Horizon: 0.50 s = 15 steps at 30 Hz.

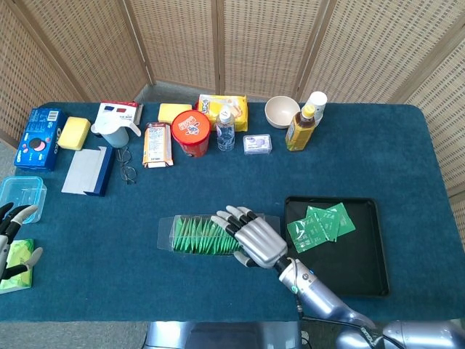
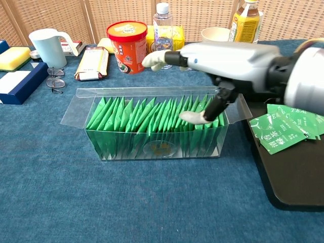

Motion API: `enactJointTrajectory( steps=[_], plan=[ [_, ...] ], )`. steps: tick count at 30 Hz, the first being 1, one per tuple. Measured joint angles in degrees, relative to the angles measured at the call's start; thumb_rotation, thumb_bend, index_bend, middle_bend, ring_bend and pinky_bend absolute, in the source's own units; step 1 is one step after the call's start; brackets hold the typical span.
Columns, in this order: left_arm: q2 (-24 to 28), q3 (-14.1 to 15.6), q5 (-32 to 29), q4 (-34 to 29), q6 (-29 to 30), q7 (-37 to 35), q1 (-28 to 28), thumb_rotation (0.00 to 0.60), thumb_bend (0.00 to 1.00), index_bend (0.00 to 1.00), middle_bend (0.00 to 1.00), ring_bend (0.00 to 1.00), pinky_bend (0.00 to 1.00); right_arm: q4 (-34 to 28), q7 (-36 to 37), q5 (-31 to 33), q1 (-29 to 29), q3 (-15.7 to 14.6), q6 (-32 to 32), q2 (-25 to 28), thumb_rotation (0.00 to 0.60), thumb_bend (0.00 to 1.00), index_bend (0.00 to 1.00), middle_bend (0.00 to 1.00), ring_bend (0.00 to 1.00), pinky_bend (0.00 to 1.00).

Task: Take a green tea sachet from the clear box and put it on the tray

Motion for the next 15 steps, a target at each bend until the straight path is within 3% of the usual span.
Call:
enactJointTrajectory(
  steps=[7, 15],
  plan=[
    [-0.18, 0.12, -0.12, 0.55, 0.15, -0.68, 0.14, 0.6, 0.27, 0.13, 0.16, 0.07, 0.25, 2.92, -2.25, 4.82, 3.13, 1.72, -0.05, -2.15, 0.6, 0.38, 0.0, 0.0, 0.01, 0.13],
    [-0.53, 0.21, -0.2, 0.97, -0.2, -0.99, -0.04, 0.6, 0.27, 0.13, 0.16, 0.07, 0.25, 3.67, -3.86, 9.33, 5.62, 4.0, 0.26, -0.57, 0.6, 0.38, 0.0, 0.01, 0.02, 0.13]
  ],
)
